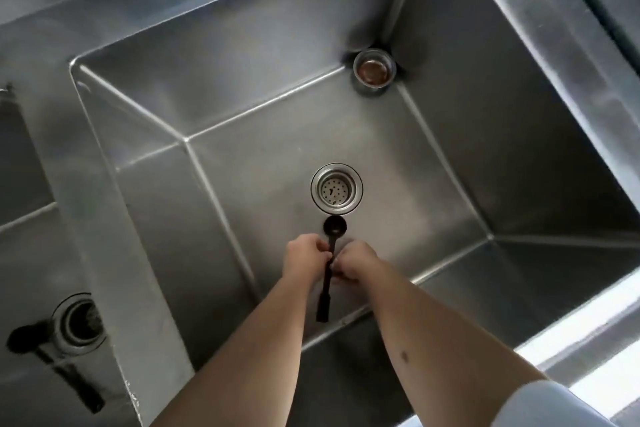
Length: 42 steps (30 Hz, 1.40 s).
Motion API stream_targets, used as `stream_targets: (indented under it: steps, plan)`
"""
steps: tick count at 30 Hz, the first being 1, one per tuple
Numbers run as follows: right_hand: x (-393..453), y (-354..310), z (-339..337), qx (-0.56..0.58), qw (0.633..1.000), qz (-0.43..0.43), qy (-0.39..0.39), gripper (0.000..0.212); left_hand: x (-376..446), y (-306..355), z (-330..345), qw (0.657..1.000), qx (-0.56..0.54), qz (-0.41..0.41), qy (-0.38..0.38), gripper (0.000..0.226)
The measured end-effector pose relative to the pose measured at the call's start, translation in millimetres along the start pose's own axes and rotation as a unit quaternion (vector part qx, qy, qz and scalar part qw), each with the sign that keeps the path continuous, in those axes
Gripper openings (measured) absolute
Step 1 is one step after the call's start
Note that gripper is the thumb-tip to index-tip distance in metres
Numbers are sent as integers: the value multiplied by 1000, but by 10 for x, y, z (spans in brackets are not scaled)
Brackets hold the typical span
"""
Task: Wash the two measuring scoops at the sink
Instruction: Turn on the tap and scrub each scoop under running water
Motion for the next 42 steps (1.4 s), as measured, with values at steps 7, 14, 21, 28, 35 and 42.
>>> stream_targets:
  steps: [7,14,21,28,35,42]
  plan:
    - [-258,-153,-178,-40,998,-30,40,16,-101,29,-176,1000,0,-3,10,34]
    - [-1493,-1082,-464,-193,946,-211,151,58,-809,402,-1369,976,140,122,111,60]
    - [-2814,-1882,561,-345,836,-391,173,100,-1851,-248,-2782,923,172,205,278,67]
    - [-3227,-2121,2467,-414,761,-490,95,78,-2336,-2013,-3282,957,113,55,260,67]
    - [-2864,-2072,3907,-446,784,-432,-1,63,-2306,-3405,-3184,979,57,-36,193,68]
    - [-2010,-1850,4761,-410,850,-330,-27,34,-1800,-4220,-2690,991,-64,-59,106,24]
Point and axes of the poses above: each hand's wrist, its own x-axis towards the middle knuckle, its own z-axis out of the palm, y = z × x, the point moved 7 cm from there along x, towards the middle knuckle, and after that the axes turned 3 degrees about x, right-handed, at the moved point
